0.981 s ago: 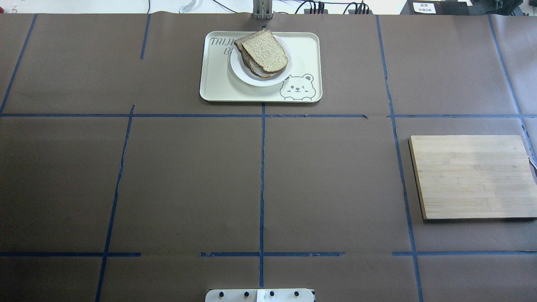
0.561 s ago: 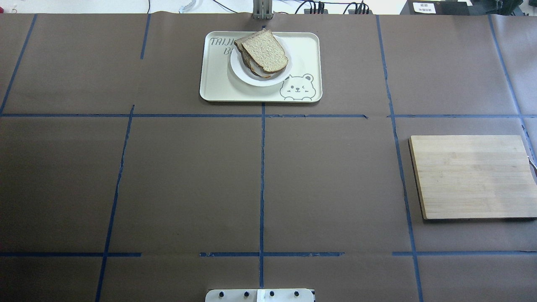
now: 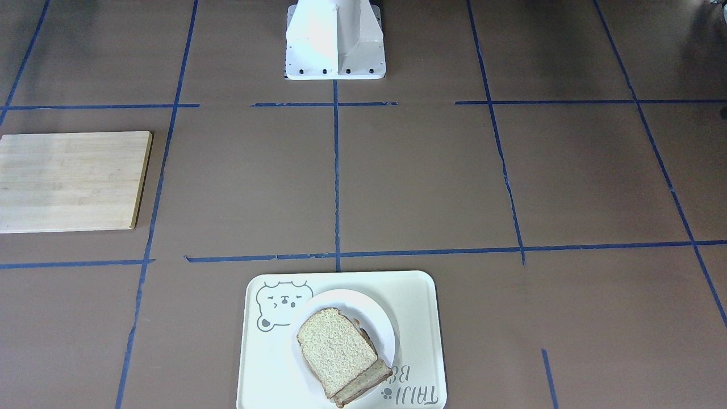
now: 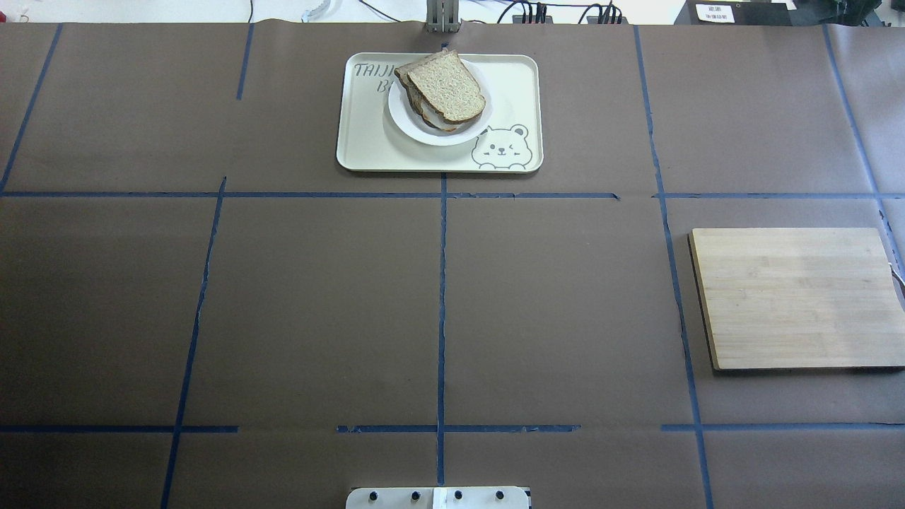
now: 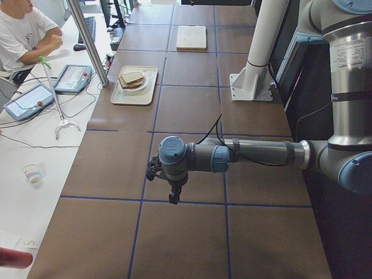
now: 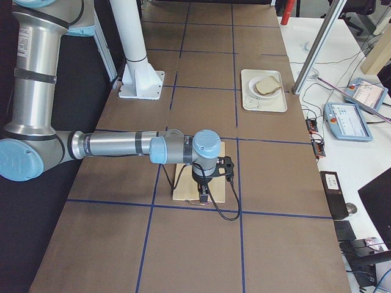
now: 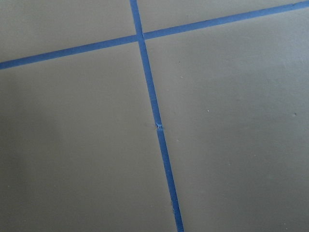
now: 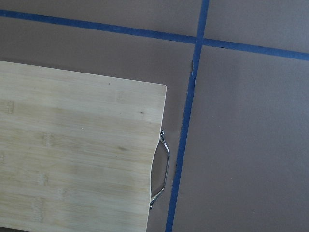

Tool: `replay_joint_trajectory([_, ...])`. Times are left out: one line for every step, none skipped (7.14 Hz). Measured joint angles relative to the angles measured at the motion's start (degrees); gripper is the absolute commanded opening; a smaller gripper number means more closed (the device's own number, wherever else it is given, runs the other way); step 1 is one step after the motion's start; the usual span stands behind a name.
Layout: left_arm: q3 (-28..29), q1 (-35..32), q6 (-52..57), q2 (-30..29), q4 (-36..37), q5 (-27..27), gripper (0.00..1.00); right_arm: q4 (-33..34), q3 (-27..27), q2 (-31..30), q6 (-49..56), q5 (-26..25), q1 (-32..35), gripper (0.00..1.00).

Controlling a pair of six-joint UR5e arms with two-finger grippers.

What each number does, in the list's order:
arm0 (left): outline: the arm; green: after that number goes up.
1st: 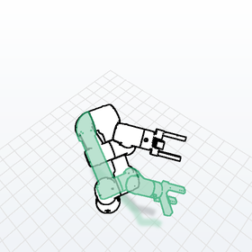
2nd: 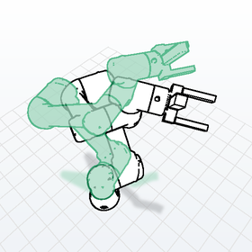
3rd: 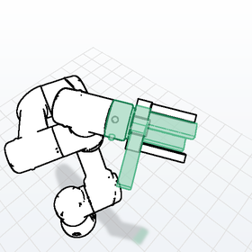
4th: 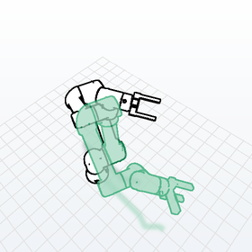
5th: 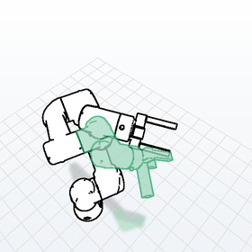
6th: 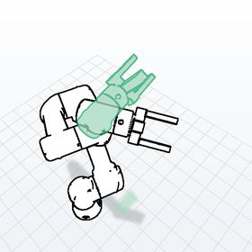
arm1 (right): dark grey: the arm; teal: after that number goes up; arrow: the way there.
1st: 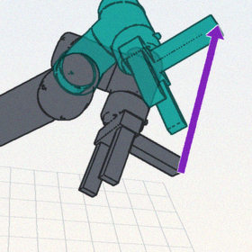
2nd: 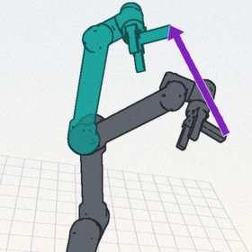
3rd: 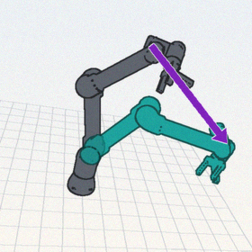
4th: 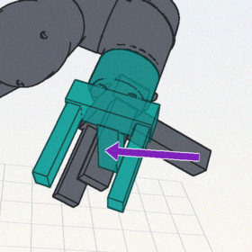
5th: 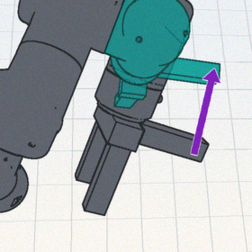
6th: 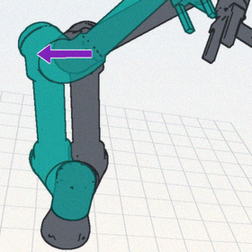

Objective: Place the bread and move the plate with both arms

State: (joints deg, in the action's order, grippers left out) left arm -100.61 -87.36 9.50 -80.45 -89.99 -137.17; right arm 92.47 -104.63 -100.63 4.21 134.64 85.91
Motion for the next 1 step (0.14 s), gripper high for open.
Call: replay_joint_trajectory([0.0, 0.0, -0.1, 0.0, 0.0, 0.0, 1.00, 0.0, 0.0, 0.0, 0.0, 0.0, 0.0, 1.00])
